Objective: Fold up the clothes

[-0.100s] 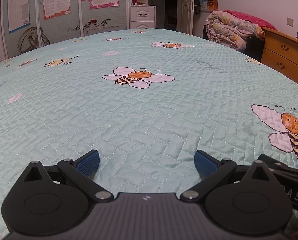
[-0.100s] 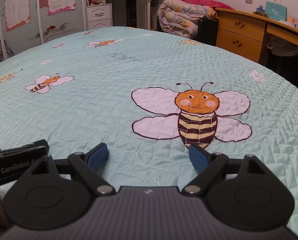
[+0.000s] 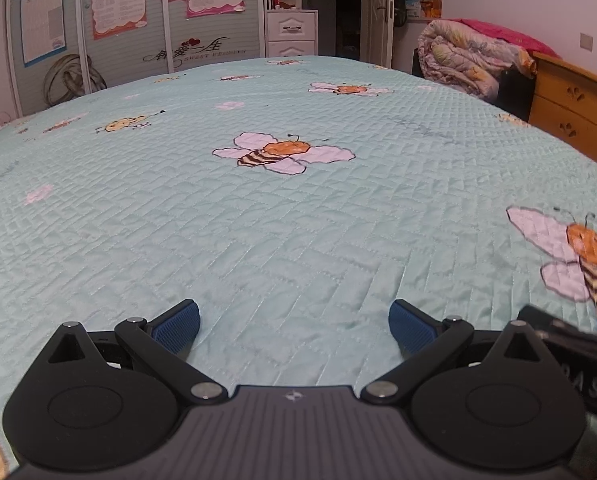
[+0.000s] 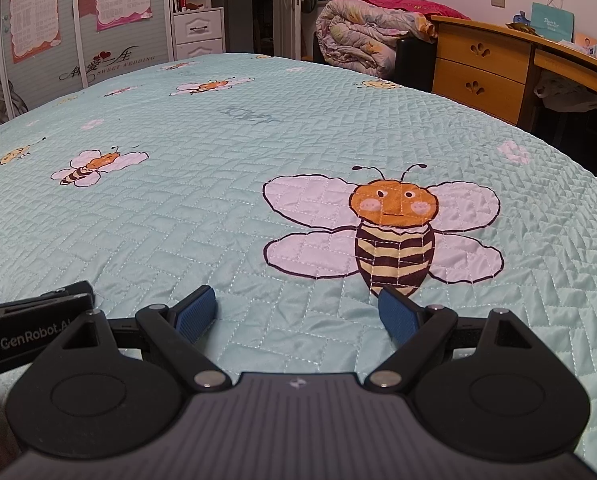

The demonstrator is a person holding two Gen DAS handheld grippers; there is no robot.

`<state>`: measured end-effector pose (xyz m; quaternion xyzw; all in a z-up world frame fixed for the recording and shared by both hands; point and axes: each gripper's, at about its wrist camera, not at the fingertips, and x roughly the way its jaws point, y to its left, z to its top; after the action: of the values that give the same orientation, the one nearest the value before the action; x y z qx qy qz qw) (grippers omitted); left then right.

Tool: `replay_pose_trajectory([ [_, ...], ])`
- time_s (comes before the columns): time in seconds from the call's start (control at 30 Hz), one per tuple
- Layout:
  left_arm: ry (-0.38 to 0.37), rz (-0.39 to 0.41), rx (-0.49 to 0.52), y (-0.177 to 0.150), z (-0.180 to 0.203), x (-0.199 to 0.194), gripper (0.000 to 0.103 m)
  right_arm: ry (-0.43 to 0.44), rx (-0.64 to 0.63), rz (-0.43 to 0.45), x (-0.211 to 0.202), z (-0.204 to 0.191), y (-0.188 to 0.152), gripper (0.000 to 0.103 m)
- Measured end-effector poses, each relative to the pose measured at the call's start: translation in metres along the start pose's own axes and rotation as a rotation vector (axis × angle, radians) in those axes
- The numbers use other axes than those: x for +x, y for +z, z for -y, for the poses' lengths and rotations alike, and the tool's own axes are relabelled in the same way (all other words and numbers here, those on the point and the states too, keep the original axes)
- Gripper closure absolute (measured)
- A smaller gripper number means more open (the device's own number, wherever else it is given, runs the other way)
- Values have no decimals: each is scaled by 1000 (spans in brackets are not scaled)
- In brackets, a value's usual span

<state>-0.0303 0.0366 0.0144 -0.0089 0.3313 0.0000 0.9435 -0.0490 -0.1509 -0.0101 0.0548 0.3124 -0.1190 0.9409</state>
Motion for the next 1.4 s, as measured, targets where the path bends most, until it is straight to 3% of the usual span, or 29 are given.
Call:
replay_pose_trajectory([
  [0.13,5,-23,-20,-8,-39,-35,4,8,-25,-8,-7,-6,-1,15],
  [0.3,12,-53,-45,-17,-88,-80,4,188,-52,-44,-51,-37,-17,15],
  [0.63,525,11,-386,-51,-333,-222,2,774,-407,-98,-178,-262,-59,15],
  [0.77,686,90,-473,-78,-394,-272,3,981,-494,-90,-225,-350,-72,15],
  [0.83,755,113,-492,-92,-413,-291,3,1055,-451,-151,-226,-383,-72,15],
  [0.97,743,147,-530,-113,-433,-316,3,1124,-381,-247,-218,-438,-80,15],
  [1.13,727,135,-554,-125,-459,-324,2,1156,-416,-344,-209,-484,-110,15],
  [1.23,716,132,-565,-135,-470,-322,2,1170,-433,-410,-212,-493,-129,17],
  [1.3,703,133,-571,-141,-476,-324,2,1170,-439,-406,-219,-491,-137,19],
  [1.37,703,113,-571,-145,-481,-328,2,1151,-467,-360,-229,-489,-142,30],
  [1.4,705,100,-570,-147,-482,-329,2,1146,-481,-348,-233,-488,-143,43],
])
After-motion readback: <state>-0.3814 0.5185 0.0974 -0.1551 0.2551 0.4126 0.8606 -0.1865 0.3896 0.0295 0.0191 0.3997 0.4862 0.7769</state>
